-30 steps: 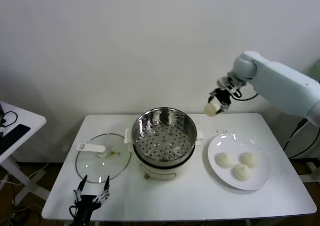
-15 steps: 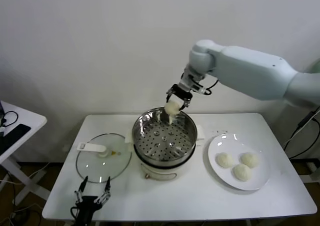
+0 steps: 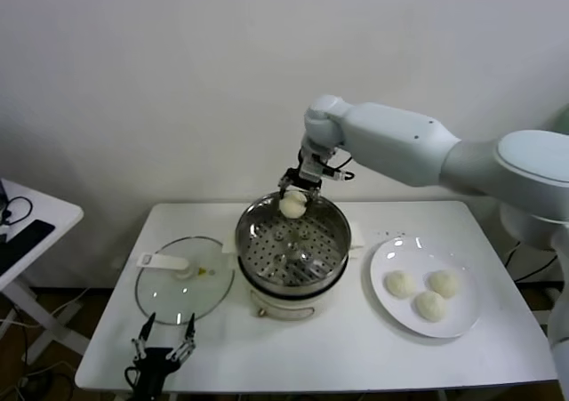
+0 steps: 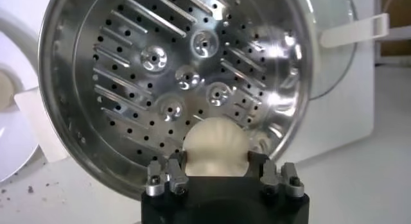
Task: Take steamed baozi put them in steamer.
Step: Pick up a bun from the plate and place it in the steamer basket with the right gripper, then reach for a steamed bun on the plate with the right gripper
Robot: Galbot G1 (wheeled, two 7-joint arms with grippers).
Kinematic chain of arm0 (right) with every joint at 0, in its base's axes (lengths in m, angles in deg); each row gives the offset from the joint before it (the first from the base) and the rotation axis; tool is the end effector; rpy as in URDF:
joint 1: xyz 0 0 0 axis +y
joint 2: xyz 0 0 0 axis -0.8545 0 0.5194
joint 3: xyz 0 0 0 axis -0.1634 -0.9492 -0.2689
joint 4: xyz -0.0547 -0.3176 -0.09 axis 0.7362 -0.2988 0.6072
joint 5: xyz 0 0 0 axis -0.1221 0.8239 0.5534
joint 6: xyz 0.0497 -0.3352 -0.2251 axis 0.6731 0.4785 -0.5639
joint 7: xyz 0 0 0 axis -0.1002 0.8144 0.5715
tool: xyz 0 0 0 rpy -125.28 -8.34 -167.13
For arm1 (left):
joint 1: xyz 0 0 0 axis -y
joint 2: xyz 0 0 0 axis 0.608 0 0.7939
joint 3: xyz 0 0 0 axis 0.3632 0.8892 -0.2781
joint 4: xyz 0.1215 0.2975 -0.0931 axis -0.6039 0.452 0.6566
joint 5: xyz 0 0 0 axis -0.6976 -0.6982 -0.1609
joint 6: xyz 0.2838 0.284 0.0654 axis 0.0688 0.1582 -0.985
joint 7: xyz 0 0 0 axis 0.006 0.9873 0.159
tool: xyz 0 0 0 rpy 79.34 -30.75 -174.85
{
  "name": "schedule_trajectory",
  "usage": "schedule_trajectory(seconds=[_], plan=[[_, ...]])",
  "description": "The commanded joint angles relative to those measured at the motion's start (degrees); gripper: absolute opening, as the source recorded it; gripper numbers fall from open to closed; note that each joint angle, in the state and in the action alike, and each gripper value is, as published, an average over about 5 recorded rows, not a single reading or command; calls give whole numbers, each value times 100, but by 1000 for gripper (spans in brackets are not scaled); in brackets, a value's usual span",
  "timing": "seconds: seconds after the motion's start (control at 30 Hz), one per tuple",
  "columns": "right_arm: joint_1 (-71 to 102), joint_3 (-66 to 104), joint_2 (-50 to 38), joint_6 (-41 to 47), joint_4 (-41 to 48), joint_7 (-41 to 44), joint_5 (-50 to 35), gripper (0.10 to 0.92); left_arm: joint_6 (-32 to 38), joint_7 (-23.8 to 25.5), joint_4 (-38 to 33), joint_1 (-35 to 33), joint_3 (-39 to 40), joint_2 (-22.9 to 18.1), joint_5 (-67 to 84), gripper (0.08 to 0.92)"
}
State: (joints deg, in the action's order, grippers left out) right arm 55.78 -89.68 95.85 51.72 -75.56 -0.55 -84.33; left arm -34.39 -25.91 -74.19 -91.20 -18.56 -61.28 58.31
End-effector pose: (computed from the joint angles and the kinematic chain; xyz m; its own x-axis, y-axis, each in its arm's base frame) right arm 0.6449 0.1670 -0.0649 -0.1753 -0.1968 0.9647 -0.1952 -0.9534 -0.2300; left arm 0.1689 0.0704 -0.3989 -0.9895 0.0041 0.1442 0.0039 1.0000 -0.0023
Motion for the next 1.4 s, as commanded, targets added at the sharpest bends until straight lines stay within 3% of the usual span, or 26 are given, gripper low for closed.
schedule_trajectory(seconds=[0.03,0.57,0.8,0.93,1.03,1.17,1.4], plan=[[357,-5,364,-489,675,-134,391,645,6,2,97,74,25,-5,0,823],[611,146,721,-662,1226,-136,366,652,9,7,146,150,5,5,8,823],[402,108,530,-769,944,-99,-32,779,-3,11,110,138,6,1,5,823],[-155,-254,176,-518,393,78,-936,819,-11,13,82,116,2,2,-1,823],[-811,-873,-202,25,-46,165,-2106,822,-4,13,78,99,-3,2,-9,823],[-1643,-1681,-920,1527,-691,347,-3784,823,12,10,82,80,-1,1,-31,823],[-2234,-2647,-2197,3634,-1621,370,-4480,823,25,8,122,99,9,8,-93,823]])
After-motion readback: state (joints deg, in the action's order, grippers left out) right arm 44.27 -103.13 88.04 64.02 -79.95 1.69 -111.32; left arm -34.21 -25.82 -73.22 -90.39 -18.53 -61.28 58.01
